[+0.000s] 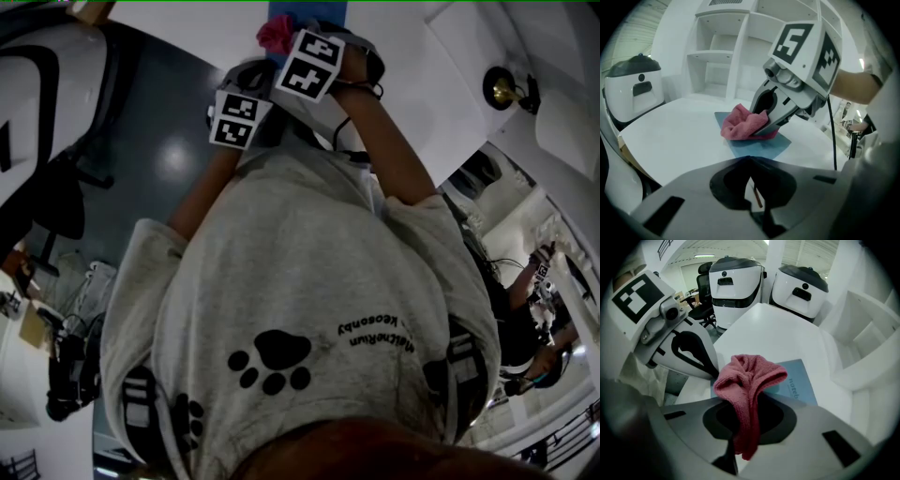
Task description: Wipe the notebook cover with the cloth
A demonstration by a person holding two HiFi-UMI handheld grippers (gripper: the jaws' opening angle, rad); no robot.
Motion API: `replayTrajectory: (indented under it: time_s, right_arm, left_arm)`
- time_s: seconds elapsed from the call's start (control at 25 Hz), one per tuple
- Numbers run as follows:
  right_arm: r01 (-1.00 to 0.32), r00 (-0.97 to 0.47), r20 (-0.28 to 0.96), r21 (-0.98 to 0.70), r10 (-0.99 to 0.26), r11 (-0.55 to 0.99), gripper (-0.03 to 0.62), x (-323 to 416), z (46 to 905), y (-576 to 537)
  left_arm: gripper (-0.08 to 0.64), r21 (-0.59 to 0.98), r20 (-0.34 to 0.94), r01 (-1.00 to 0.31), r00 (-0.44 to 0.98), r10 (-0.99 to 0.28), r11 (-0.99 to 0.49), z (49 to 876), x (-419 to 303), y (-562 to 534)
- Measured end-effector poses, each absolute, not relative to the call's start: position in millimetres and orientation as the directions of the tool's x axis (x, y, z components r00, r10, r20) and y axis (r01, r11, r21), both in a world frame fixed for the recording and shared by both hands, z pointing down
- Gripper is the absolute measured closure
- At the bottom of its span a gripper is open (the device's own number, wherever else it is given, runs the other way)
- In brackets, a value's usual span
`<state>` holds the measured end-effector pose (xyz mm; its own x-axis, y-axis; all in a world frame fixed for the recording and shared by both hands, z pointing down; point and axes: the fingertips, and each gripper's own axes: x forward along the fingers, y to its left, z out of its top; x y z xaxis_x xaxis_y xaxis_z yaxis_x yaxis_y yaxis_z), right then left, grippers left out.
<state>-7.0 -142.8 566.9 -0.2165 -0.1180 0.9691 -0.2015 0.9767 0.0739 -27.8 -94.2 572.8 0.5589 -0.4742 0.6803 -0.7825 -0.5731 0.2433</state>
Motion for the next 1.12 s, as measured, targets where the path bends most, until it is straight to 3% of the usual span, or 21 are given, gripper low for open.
replayTrajectory:
  time_s: [1.12]
  right_arm:
    - [-0.507,-0.015,0.986,0.136,-0.167,0.851,0.523,149,559,-123]
  left_arm:
    - [0.548,0.237,0.689,-0.777,0.557,-0.463,-0.583,576,-33,-79]
